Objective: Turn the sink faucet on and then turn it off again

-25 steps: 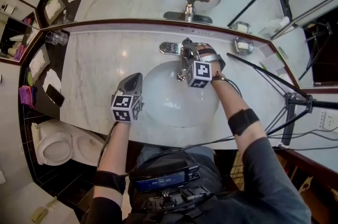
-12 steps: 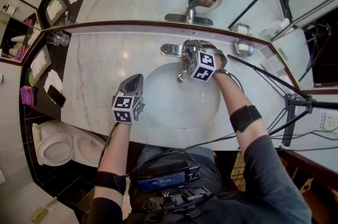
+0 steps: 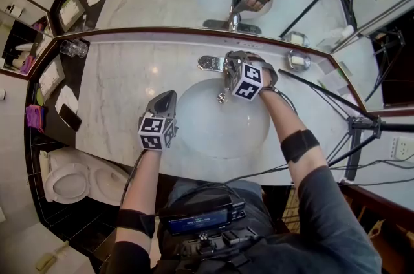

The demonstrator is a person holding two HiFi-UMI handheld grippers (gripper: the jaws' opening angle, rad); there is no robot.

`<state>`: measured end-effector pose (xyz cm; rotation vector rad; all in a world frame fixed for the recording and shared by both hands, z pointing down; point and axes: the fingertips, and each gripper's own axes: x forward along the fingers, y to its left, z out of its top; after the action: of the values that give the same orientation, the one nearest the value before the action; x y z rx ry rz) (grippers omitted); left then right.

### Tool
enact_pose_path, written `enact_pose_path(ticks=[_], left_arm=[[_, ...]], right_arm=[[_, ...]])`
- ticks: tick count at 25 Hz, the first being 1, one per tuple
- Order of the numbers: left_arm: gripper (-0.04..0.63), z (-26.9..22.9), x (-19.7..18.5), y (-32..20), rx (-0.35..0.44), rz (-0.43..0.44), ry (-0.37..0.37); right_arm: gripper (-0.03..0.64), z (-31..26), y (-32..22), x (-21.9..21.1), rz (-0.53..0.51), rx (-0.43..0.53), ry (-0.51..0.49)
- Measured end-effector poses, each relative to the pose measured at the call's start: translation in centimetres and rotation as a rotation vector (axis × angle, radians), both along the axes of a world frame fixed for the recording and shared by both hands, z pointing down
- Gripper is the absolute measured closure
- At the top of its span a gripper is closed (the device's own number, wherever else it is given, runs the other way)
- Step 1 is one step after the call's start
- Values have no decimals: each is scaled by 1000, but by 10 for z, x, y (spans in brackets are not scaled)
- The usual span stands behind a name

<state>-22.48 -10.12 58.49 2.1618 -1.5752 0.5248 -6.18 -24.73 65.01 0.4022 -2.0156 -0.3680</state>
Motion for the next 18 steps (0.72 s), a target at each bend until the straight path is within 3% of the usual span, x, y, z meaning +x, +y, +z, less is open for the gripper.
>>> enact_pose_path(ticks=[5,9,17,18], left_arm=[[595,-7,-1,-1,13,6,0],[595,-15,1,-4,29,19,-2],[595,-27,12,-9,55,56,0],[595,-29,14,-9,58,60,2]], right_arm=[[486,-4,2,4,35,52,41],[485,-9,15,10,60,37,48],[490,-41,47,28,149,20,-51],[529,-46,50,31,175,13,-82]])
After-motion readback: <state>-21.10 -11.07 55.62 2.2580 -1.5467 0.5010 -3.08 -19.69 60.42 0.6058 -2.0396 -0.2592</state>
